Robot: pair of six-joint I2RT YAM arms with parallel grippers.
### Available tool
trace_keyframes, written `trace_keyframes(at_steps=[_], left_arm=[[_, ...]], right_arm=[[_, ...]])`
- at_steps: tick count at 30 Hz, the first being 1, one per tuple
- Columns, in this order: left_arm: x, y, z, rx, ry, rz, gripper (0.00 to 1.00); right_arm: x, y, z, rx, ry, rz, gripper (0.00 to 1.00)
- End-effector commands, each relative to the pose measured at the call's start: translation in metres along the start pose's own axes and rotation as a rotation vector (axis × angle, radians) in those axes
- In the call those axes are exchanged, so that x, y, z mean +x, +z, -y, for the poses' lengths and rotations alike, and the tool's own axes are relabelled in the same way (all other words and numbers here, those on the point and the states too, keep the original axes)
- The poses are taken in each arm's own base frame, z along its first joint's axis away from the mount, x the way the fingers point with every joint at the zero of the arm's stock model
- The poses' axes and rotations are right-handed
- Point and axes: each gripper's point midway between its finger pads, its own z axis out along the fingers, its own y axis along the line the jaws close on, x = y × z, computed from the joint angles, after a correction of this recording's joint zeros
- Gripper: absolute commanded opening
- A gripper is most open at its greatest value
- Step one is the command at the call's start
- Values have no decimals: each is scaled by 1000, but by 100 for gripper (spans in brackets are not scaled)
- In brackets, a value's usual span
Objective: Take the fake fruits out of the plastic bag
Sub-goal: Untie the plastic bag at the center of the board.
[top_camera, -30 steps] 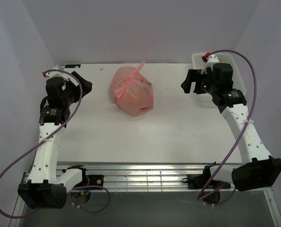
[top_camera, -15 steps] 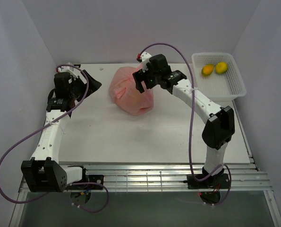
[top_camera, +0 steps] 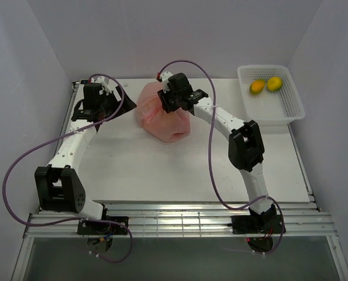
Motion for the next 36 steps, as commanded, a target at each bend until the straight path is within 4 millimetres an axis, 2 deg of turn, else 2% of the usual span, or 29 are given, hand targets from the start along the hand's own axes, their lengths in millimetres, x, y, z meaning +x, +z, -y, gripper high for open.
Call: trace_keyframes(at_steps=[1, 3, 5, 6, 8, 9, 10, 12, 13, 14, 15, 16, 17, 19, 20, 22, 29, 30, 33, 36], left_arm=[[-23, -3, 14, 31, 96, 58, 98], [-24, 5, 13, 30, 124, 52, 98], [-26, 10, 17, 46, 197, 45, 98], [-22, 18, 16, 50, 223, 22, 98], [-14, 24, 29, 102, 334, -9, 98], [-11, 26, 36, 127, 382, -16, 98], [-1, 27, 53, 176, 445, -32, 98], [12, 28, 67, 222, 603, -31, 98], [19, 28, 72, 247, 674, -35, 98], [33, 27, 85, 297, 735, -52, 98], [38, 27, 86, 315, 796, -53, 98], [42, 28, 86, 320, 809, -61, 98], [41, 29, 85, 312, 810, -60, 98], [41, 35, 83, 302, 810, -69, 98], [43, 35, 85, 324, 811, -78, 98], [46, 36, 91, 355, 817, -87, 98], [53, 41, 93, 384, 861, -112, 98], [63, 38, 97, 433, 864, -141, 98], [73, 36, 106, 509, 876, -162, 98], [70, 45, 108, 491, 862, -161, 98]], right_arm=[[-28, -4, 3, 12, 2, 86, 38], [-31, -15, -9, -55, -26, 114, 21], [-35, -24, -20, -123, -70, 141, 9], [-34, -32, -28, -163, -87, 148, 8], [-31, -40, -32, -196, -145, 153, 8], [-34, -50, -38, -230, -169, 168, 8], [-19, -50, -40, -250, -188, 141, 8], [-16, -63, -44, -277, -247, 151, 8], [-3, -63, -44, -286, -258, 125, 8], [2, -66, -43, -287, -269, 118, 8], [1, -73, -43, -287, -283, 127, 8], [11, -74, -41, -291, -281, 106, 8], [13, -78, -40, -290, -280, 105, 8], [11, -91, -41, -318, -288, 126, 8], [16, -93, -43, -336, -290, 123, 8], [13, -101, -46, -366, -302, 140, 8], [16, -107, -41, -367, -311, 142, 8], [15, -108, -40, -371, -308, 145, 8], [15, -108, -42, -389, -308, 143, 8], [17, -107, -44, -404, -309, 136, 8]])
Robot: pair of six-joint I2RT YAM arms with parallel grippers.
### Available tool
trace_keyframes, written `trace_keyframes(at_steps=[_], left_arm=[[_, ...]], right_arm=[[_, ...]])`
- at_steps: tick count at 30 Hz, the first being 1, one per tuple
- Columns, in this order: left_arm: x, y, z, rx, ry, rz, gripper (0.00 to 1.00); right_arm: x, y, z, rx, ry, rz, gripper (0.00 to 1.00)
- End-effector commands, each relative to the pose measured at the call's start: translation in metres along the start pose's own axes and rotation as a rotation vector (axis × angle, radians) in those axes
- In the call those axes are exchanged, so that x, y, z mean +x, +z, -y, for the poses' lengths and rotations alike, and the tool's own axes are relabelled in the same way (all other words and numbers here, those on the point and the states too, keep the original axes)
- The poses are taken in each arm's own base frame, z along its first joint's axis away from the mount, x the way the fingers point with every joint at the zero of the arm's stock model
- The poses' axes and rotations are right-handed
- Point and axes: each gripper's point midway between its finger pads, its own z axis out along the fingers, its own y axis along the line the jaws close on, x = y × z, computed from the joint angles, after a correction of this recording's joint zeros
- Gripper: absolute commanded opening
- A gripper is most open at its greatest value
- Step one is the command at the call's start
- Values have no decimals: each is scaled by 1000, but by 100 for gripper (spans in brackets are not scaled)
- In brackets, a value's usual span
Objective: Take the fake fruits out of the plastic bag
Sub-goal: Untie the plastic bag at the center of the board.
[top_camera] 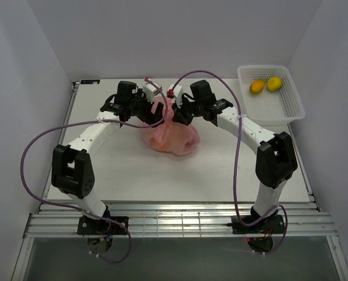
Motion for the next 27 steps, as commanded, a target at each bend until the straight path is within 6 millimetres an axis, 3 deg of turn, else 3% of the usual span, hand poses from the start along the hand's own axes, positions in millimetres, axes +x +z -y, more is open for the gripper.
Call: trace_keyframes(at_steps=[1, 2, 4, 9, 12, 13, 16, 20, 22, 23, 24, 25, 27], left_arm=[[-23, 3, 2, 17, 37, 42, 98], [-22, 6, -2, 5, 31, 36, 96], [-20, 11, -10, -25, 24, 19, 84], [-20, 20, -12, -27, 30, 9, 66], [-21, 21, -11, -22, 43, 12, 29], [-22, 22, -12, -28, 43, 16, 0], [-31, 18, -29, -139, 7, 47, 0], [-30, 6, -53, -315, -63, 77, 0], [-32, -12, -79, -509, -127, 113, 0], [-27, -17, -85, -568, -216, 128, 0], [-22, -23, -92, -629, -270, 130, 0], [-17, -36, -103, -701, -328, 139, 0], [-1, -42, -108, -734, -491, 145, 0]], right_arm=[[-20, -12, -5, -26, -42, 54, 8], [-18, -11, -5, -26, -41, 51, 8], [-16, -12, -6, -26, -45, 47, 8], [-14, -13, -8, -33, -50, 45, 8], [-15, -12, -7, -28, -51, 48, 8], [-15, -12, -6, -27, -51, 47, 8], [-13, -12, -1, 12, -23, 35, 8], [4, -17, 31, 221, 63, -22, 8], [30, -27, 53, 391, 121, -99, 8], [40, -42, 67, 523, 168, -128, 8], [52, -48, 70, 569, 193, -152, 8], [78, -51, 66, 605, 228, -201, 8], [90, -71, 69, 698, 292, -189, 8]])
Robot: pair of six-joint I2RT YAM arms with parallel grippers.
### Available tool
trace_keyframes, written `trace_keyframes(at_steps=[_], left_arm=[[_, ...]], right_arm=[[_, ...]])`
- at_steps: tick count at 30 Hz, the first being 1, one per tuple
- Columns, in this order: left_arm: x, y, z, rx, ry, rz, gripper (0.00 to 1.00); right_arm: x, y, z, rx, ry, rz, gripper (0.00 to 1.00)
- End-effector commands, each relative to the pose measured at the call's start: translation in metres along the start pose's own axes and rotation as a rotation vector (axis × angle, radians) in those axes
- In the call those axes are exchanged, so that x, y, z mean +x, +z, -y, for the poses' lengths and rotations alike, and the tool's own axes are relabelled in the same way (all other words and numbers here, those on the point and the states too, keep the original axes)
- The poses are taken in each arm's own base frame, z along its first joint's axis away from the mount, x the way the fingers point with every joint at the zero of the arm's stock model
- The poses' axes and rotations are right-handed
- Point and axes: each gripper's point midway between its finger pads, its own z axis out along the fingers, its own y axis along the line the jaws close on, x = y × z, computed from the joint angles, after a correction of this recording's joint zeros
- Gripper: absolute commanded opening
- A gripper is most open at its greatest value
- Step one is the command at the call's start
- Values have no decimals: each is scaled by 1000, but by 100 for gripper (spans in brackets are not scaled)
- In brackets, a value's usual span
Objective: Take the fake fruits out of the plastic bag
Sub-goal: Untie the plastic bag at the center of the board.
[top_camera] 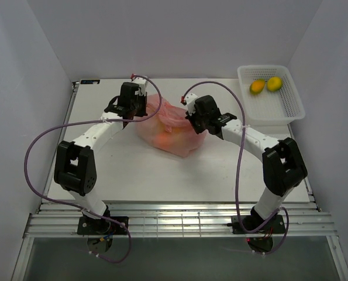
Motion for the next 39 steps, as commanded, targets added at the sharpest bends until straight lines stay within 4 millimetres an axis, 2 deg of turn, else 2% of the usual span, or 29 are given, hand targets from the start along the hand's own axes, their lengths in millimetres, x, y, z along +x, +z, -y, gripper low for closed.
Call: trace_keyframes(at_steps=[1, 2, 3, 4, 5, 6, 7, 8, 10, 11, 12, 14, 15, 16, 18, 20, 21, 23, 24, 27, 28, 30, 31, 36, 37, 39], left_arm=[[-17, -30, -61, -250, -326, 89, 0], [-11, -31, -63, -235, -379, 75, 0], [0, -30, -65, -220, -437, 53, 0], [3, -32, -73, -217, -473, 57, 0], [-1, -38, -67, -159, -496, 70, 0], [-4, -39, -66, -130, -510, 90, 0], [2, -41, -72, -122, -555, 89, 0], [-7, -47, -56, -10, -562, 102, 0], [-9, -51, -50, 58, -574, 108, 0], [-12, -54, -43, 111, -572, 106, 0], [-16, -60, -24, 241, -574, 85, 0], [-21, -68, -7, 372, -596, 56, 0], [-24, -73, 2, 433, -593, 57, 0], [-26, -82, 17, 533, -589, 49, 0], [-33, -98, 33, 647, -593, 77, 0], [-41, -120, 46, 761, -578, 91, 0], [-46, -129, 52, 818, -586, 120, 0], [-59, -161, 64, 943, -521, 184, 0], [-56, -166, 67, 964, -552, 167, 0], [-60, -177, 69, 973, -575, 176, 0], [-58, -175, 66, 959, -600, 174, 0], [-63, -183, 64, 969, -646, 196, 0], [-58, -182, 60, 965, -671, 198, 0], [-55, -178, 36, 866, -819, 242, 0], [-51, -174, 20, 816, -859, 260, 0], [-48, -170, 13, 767, -879, 275, 0]], right_arm=[[42, -27, 42, 290, 151, -52, 8], [40, -38, 44, 310, 165, -20, 8], [46, -43, 44, 323, 184, -18, 8], [52, -46, 43, 324, 191, -16, 8], [62, -52, 38, 311, 192, -16, 8], [62, -53, 34, 292, 198, 6, 8], [65, -54, 32, 281, 201, 10, 8], [66, -56, 29, 262, 202, 21, 8], [64, -57, 26, 241, 176, 33, 8], [59, -59, 24, 218, 155, 60, 8], [57, -57, 11, 139, 130, 82, 8], [32, -64, 0, 52, 25, 202, 8], [27, -66, -19, -55, -11, 246, 8], [14, -69, -22, -74, -38, 312, 8], [-2, -79, -29, -130, -62, 389, 8], [-13, -83, -26, -131, -61, 419, 8], [-15, -85, -21, -119, -55, 424, 8], [-17, -89, -13, -90, -38, 450, 8], [-15, -90, -4, -60, -3, 453, 8], [-6, -95, 16, 3, 73, 457, 8], [-2, -97, 22, 19, 85, 456, 8], [11, -101, 35, 71, 120, 447, 8], [13, -105, 39, 84, 128, 451, 8], [42, -110, 66, 189, 233, 404, 8], [45, -111, 68, 195, 250, 402, 8], [51, -110, 70, 201, 259, 388, 8]])
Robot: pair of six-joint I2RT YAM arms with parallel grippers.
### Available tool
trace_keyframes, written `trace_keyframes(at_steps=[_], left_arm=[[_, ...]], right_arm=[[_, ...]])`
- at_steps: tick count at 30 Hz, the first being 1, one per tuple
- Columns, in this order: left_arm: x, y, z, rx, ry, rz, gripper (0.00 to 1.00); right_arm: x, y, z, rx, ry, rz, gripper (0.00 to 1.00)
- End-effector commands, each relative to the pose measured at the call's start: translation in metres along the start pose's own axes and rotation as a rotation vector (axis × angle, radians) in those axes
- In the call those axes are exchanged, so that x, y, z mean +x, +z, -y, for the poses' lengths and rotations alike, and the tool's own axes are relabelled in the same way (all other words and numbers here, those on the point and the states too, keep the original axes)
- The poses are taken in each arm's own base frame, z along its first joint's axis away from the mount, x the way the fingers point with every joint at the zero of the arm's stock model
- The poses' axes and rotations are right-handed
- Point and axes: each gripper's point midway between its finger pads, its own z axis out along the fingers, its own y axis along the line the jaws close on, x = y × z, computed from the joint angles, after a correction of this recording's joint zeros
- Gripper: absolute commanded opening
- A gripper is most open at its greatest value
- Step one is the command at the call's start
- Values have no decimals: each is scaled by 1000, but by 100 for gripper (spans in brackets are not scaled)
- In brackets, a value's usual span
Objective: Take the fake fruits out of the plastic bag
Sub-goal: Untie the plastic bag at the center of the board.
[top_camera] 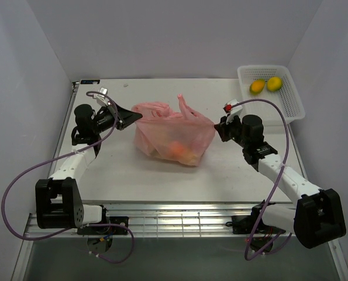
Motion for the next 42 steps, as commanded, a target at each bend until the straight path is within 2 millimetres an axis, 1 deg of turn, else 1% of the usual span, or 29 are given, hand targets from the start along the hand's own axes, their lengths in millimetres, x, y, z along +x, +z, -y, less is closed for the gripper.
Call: trace_keyframes(at_steps=[1, 4, 10, 11, 12, 13, 14, 15, 16, 17, 18, 19, 20, 23, 24, 26, 27, 28, 29, 31, 32, 33, 34, 35, 36, 37, 38, 40, 42], left_arm=[[-32, -16, 12, -24, 34, 158, 0], [-28, -16, 6, -46, 52, 138, 0], [-19, -15, 7, -53, 121, 90, 0], [-15, -14, 0, -89, 102, 79, 0], [-19, -13, 2, -106, 154, 83, 0], [-12, -6, 2, -127, 164, 63, 0], [-13, -5, -10, -204, 150, 79, 0], [-11, -2, -6, -210, 186, 73, 0], [-9, -2, -6, -215, 187, 73, 0], [-10, -3, -4, -214, 194, 79, 0], [-8, -2, -3, -214, 195, 78, 0], [-8, -3, -3, -216, 201, 79, 0], [-8, -4, -5, -224, 199, 80, 0], [-6, -3, -3, -225, 205, 78, 0], [-6, -3, -2, -224, 208, 78, 0], [-4, -3, -5, -233, 199, 71, 0], [-3, -4, -6, -244, 192, 71, 0], [-2, -5, -7, -248, 191, 69, 0], [-2, -5, -8, -252, 187, 68, 0], [-1, -6, -7, -252, 188, 68, 0], [-1, -7, -7, -255, 191, 70, 0], [0, -7, -8, -259, 194, 72, 0], [-1, -8, -9, -268, 195, 80, 0], [-1, -10, -11, -284, 189, 85, 0], [-2, -11, -12, -294, 194, 88, 0], [-2, -12, -13, -305, 194, 92, 0], [-4, -15, -19, -344, 185, 105, 0], [-7, -18, -23, -382, 196, 117, 2], [-7, -25, -38, -490, 198, 125, 30]], right_arm=[[8, -7, 28, 124, 34, -10, 8], [3, -6, 19, 68, 18, 2, 8], [-23, -7, -9, -97, -21, 85, 8], [-25, -9, -24, -174, -37, 85, 8], [-29, -9, -31, -217, -84, 87, 10], [-32, -7, -38, -241, -90, 81, 15], [-48, -5, -51, -266, -105, 102, 33], [-52, -3, -59, -288, -110, 100, 45], [-55, 0, -67, -308, -127, 102, 63], [-68, 2, -83, -328, -157, 129, 95], [-75, 5, -90, -324, -184, 142, 90], [-76, 11, -96, -319, -226, 144, 90], [-91, 13, -111, -329, -262, 171, 90], [-97, 30, -131, -334, -324, 172, 90], [-110, 35, -134, -324, -340, 193, 90], [-103, 51, -144, -331, -377, 157, 90], [-115, 55, -149, -338, -386, 171, 90], [-103, 64, -155, -358, -400, 136, 90], [-102, 66, -162, -372, -411, 133, 90], [-102, 76, -165, -361, -410, 134, 90], [-106, 81, -160, -315, -401, 142, 90], [-109, 84, -157, -286, -373, 145, 95], [-111, 88, -153, -261, -364, 148, 90], [-114, 91, -141, -184, -346, 143, 41], [-119, 91, -134, -138, -301, 157, 11], [-126, 86, -129, -105, -291, 177, 8], [-116, 83, -122, -74, -290, 160, 8], [-126, 67, -116, -47, -272, 200, 8], [-111, 59, -111, -32, -259, 163, 8]])
